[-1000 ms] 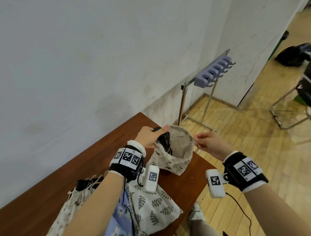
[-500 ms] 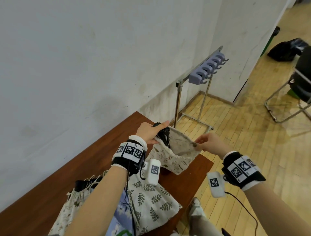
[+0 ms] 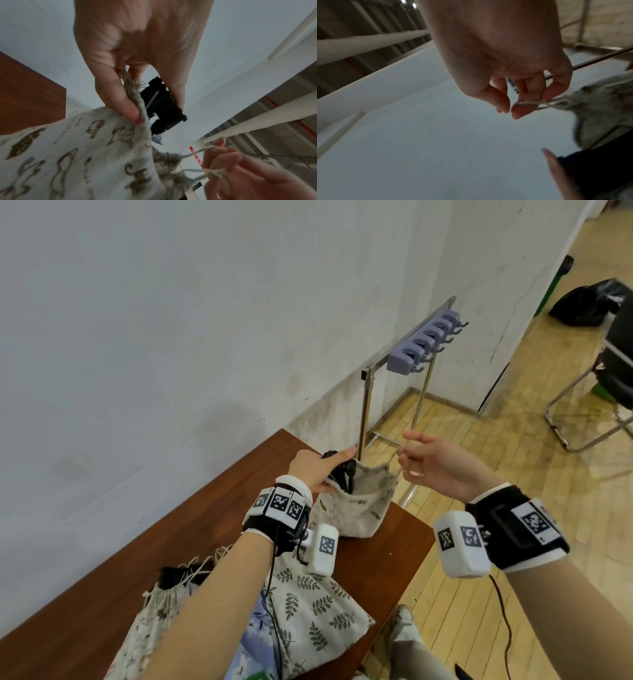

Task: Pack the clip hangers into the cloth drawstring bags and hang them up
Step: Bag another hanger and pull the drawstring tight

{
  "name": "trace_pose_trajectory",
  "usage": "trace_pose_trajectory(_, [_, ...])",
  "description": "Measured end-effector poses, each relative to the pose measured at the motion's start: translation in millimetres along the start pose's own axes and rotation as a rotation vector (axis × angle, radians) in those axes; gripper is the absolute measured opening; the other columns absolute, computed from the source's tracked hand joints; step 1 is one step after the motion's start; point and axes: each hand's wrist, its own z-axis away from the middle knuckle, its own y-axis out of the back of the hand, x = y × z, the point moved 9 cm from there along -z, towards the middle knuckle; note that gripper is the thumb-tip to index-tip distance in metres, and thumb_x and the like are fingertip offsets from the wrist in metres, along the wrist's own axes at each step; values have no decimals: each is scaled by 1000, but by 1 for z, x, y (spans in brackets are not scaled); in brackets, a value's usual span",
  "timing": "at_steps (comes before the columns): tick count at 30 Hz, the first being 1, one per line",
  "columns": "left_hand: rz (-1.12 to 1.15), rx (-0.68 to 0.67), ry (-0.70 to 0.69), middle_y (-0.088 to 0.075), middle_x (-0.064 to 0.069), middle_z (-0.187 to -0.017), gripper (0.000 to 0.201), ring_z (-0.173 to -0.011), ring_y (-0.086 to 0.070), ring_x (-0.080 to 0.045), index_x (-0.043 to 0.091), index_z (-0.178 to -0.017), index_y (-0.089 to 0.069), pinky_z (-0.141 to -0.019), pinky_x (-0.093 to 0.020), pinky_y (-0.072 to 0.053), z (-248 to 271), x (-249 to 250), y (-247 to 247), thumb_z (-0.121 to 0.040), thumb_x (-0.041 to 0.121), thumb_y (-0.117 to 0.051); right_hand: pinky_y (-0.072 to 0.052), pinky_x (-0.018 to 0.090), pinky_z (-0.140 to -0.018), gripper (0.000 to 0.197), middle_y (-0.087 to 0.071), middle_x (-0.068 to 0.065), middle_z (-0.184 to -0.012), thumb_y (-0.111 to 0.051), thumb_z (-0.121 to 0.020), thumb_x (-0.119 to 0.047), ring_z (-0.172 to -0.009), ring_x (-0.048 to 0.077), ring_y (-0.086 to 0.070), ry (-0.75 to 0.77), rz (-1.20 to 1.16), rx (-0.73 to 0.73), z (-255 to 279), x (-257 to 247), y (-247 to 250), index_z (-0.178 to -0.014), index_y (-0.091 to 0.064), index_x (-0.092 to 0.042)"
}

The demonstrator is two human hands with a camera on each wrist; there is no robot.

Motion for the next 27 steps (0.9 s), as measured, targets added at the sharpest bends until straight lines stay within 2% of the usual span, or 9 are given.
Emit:
trace_pose_trajectory(4, [-13,-5,22,-67,-16,-100,78,-88,-68,-24,-7,-99,-62,-66,-40,-61,-3,-2,-4,-53,51,-87,-47,45,-96,28,-61,5,-86,-54,-89,-3,-71,13,-57,70,23,-151,17,-38,-51,-113,-57,-16])
trace_pose_trajectory(7, [-66,6,5,-68,-18,-91,68,-76,-71,-24,-5,-86,-60,-67,-44,-61,-1,-1,-6,-57,52,-85,-50,52,-95,30,-61,8,-83,-54,-88,2,-73,16,-58,69,-10,-279,18,-48,-90,-114,-56,-11])
trace_pose_trajectory(12, [-31,-32,11,-69,-15,-94,69,-82,-70,-24,-7,-94,-62,-67,-39,-61,2,-8,-7,-61,50,-84,-53,21,-62,31,-63,13,-107,-61,-88,3,-67,10,-55,163,157,-141,-19,-39,-93,-116,-59,-10])
trace_pose_trajectory(14, [3,-103,11,-69,-18,-95,68,-85,-71,-25,-9,-96,-63,-69,-39,-61,5,-9,-9,-66,50,-80,-47,14,-59,36,-63,2,-114,-69,-84,-4,-69,1,-55,227,562,-65,-33,-35,-90,-118,-64,-16])
trace_pose_trajectory(17, [43,-206,32,-67,-22,-105,63,-95,-68,-25,-12,-104,-61,-77,-37,-60,11,-11,-5,-83,48,-65,-41,9,-58,55,-58,-15,-96,-74,-84,-19,-72,-3,-49,202,1071,-122,-47,-17,-101,-135,-55,-17])
trace_pose_trajectory(20, [137,-302,96,-67,-20,-109,65,-95,-67,-24,-9,-114,-57,-79,-34,-59,17,-18,5,-92,51,-49,-41,10,-69,68,-60,-14,-116,-73,-85,-25,-85,-5,-52,111,1228,-242,-57,3,-105,-144,-43,-13])
trace_pose_trajectory(22, [223,-299,107,-67,-12,-90,57,-79,-68,-18,-5,-103,-59,-79,-35,-59,16,-23,16,-96,49,-42,-40,8,-60,66,-55,-22,-93,-72,-86,-28,-67,-12,-53,102,1278,-276,-60,5,-107,-144,-44,-13])
trace_pose_trajectory(24, [208,-189,79,-60,-10,-82,33,-69,-63,-15,-3,-99,-63,-78,-35,-59,10,-31,34,-98,27,-52,-42,7,-73,60,-61,-18,-101,-70,-87,-30,-78,-16,-57,140,1318,-280,-66,1,-112,-141,-49,-14])
trace_pose_trajectory(27, [-53,-11,0,-64,-14,-86,13,-74,-68,-23,-2,-90,-73,-75,-38,-60,3,-36,58,-85,-9,-63,-38,20,-95,55,-56,-1,-137,-70,-87,-30,-110,5,-54,185,1338,-285,-73,-6,-117,-137,-53,-16])
